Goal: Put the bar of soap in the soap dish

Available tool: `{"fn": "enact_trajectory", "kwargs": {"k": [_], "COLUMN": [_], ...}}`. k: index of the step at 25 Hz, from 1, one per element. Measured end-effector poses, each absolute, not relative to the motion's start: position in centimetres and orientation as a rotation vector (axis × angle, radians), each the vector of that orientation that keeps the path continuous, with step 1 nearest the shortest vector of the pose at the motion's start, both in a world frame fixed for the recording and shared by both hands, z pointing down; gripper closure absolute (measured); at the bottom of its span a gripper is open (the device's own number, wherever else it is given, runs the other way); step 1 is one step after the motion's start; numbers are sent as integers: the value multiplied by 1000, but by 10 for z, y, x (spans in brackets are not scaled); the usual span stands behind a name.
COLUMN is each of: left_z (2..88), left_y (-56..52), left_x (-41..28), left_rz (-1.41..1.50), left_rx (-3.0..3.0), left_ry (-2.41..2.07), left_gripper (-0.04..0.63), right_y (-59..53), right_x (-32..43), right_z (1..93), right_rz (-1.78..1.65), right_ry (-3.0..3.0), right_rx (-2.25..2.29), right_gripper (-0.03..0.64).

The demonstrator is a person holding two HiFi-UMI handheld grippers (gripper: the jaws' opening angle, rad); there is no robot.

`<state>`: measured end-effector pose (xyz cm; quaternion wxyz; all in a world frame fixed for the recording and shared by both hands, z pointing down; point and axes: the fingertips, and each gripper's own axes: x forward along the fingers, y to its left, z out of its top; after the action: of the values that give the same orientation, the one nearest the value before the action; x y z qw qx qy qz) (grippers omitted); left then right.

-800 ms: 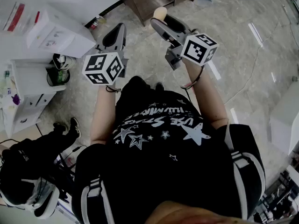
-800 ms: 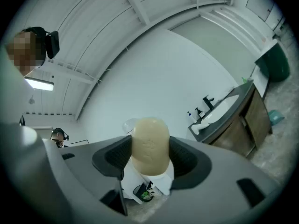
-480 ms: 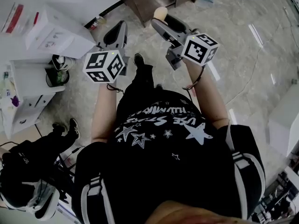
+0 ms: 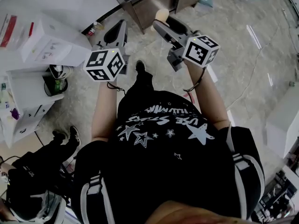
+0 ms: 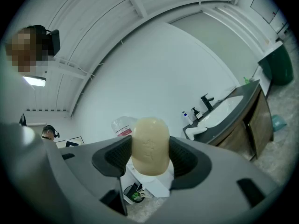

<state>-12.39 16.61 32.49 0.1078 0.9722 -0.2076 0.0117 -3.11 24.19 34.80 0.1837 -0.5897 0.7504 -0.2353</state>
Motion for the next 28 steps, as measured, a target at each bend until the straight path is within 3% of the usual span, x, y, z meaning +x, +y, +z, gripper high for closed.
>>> {"fn": "enact_trajectory", "kwargs": {"k": [28], "left_z": [344], "left_y": [-78], "left_x": [-48], "left_rz": [70], "left_rx": [2780], "left_ry": [-502], "left_gripper": [584], "right_y": [-10], "right_x": [40], "right_z": [351], "right_rz": [-711], "right_ry": [2106], "right_rx": [-1776], "right_gripper": [353]}}
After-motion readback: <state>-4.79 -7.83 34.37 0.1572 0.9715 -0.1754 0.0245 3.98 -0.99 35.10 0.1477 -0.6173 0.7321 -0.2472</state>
